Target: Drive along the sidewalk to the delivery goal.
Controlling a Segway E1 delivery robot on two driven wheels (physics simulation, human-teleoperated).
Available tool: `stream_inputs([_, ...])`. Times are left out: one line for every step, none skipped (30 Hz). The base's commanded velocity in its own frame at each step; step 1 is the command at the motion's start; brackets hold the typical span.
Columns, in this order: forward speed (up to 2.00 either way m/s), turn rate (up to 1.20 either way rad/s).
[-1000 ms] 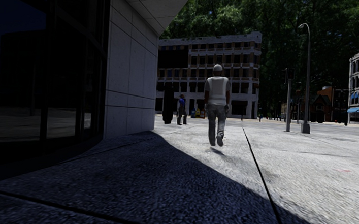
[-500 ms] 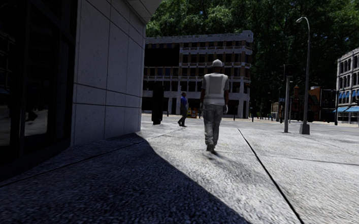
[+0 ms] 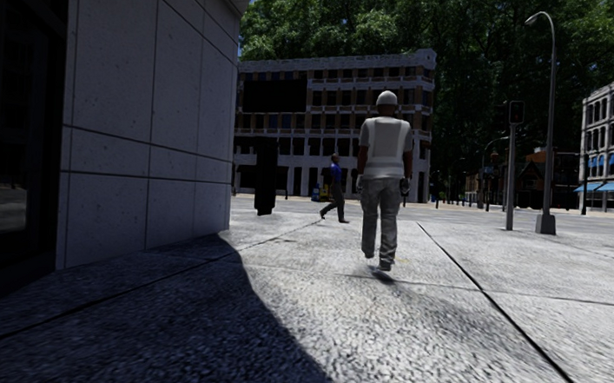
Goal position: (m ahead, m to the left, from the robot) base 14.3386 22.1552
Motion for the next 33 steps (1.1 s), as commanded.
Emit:
stream_inputs([2.00,0.00])
stream_inputs([2.00,0.00])
stream_inputs([2.00,0.00])
stream_inputs([2.00,0.00])
stream_inputs([2.00,0.00])
stream_inputs([2.00,0.00])
stream_inputs([2.00,0.00])
stream_inputs([2.00,0.00])
stream_inputs([2.00,0.00])
stream_inputs([2.00,0.00])
stream_inputs([2.00,0.00])
stream_inputs([2.00,0.00])
stream_inputs([2.00,0.00])
stream_inputs([2.00,0.00])
stream_inputs([2.00,0.04])
stream_inputs([2.00,0.12])
stream_inputs([2.00,0.17])
stream_inputs([2.00,0.18])
stream_inputs([2.00,0.18])
stream_inputs([2.00,0.18])
stream_inputs([2.00,0.18])
stream_inputs([2.00,0.18])
stream_inputs([2.00,0.18])
stream_inputs([2.00,0.18])
stream_inputs([2.00,0.18])
stream_inputs([2.00,0.18])
stream_inputs([2.00,0.18])
stream_inputs([2.00,0.18])
stream_inputs([2.00,0.18])
stream_inputs([2.00,0.18])
stream_inputs([2.00,0.18])
stream_inputs([2.00,0.21])
stream_inputs([2.00,0.22])
